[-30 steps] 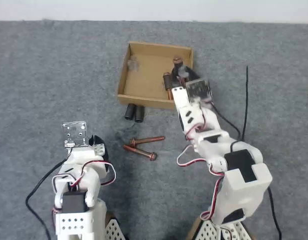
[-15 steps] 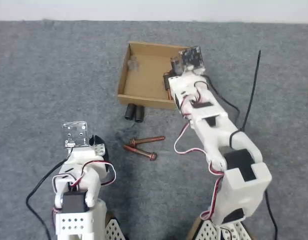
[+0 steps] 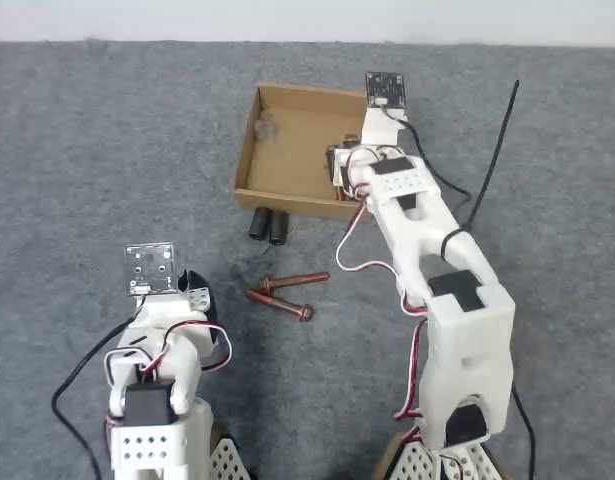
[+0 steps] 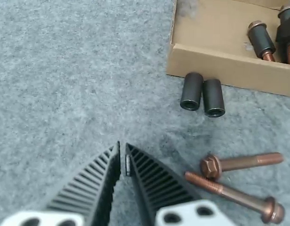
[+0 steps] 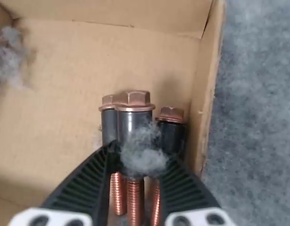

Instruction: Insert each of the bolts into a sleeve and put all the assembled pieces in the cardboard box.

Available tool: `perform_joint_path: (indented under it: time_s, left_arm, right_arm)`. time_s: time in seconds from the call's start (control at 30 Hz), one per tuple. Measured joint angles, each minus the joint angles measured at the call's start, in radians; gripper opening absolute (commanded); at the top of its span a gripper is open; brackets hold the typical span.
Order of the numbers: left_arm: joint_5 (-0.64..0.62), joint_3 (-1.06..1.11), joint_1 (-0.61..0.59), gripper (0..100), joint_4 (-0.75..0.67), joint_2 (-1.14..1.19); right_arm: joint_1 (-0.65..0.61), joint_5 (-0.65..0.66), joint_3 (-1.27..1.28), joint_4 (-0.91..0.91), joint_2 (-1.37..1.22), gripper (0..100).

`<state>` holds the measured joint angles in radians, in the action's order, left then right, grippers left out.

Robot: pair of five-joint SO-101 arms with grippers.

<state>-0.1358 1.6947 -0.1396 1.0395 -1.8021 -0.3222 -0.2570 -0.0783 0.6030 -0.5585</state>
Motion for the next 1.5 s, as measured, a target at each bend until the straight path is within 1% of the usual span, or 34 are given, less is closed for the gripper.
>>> perform_joint_path:
  time_s: [0.07, 0.2, 0.27, 0.57, 0.83, 0.97, 1.27, 1.4, 1.5]
  left_arm:
    - [0.000, 0.000, 0.000, 1, 0.000, 0.000]
    - [0.000, 0.000, 0.000, 1, 0.000, 0.000]
    - [0.000, 0.000, 0.000, 1, 0.000, 0.000]
    - [0.000, 0.000, 0.002, 1, 0.009, 0.000]
    - [0.000, 0.000, 0.002, 1, 0.012, 0.000]
    - [0.000, 0.000, 0.002, 1, 0.012, 0.000]
    - [0.000, 0.000, 0.002, 1, 0.012, 0.000]
    - [0.000, 0.000, 0.000, 1, 0.012, 0.000]
    - [0.000, 0.000, 0.002, 1, 0.012, 0.000]
  right_arm:
    - [0.000, -0.002, -0.052, 0.055, -0.017, 2.0]
    - [0.000, -0.002, -0.123, 0.138, -0.041, 12.1]
    - [0.000, 0.005, -0.138, 0.167, -0.043, 14.3]
    - [0.000, 0.023, -0.150, 0.207, -0.040, 2.4]
    - [0.000, 0.023, -0.149, 0.470, 0.097, 2.0]
    - [-0.008, 0.025, -0.147, 0.571, 0.143, 2.0]
    - [-0.117, 0.025, -0.133, 0.818, 0.282, 1.7]
    - [-0.203, 0.025, -0.060, 0.838, 0.313, 1.7]
    - [-0.267, 0.025, 0.009, 0.806, 0.327, 2.0]
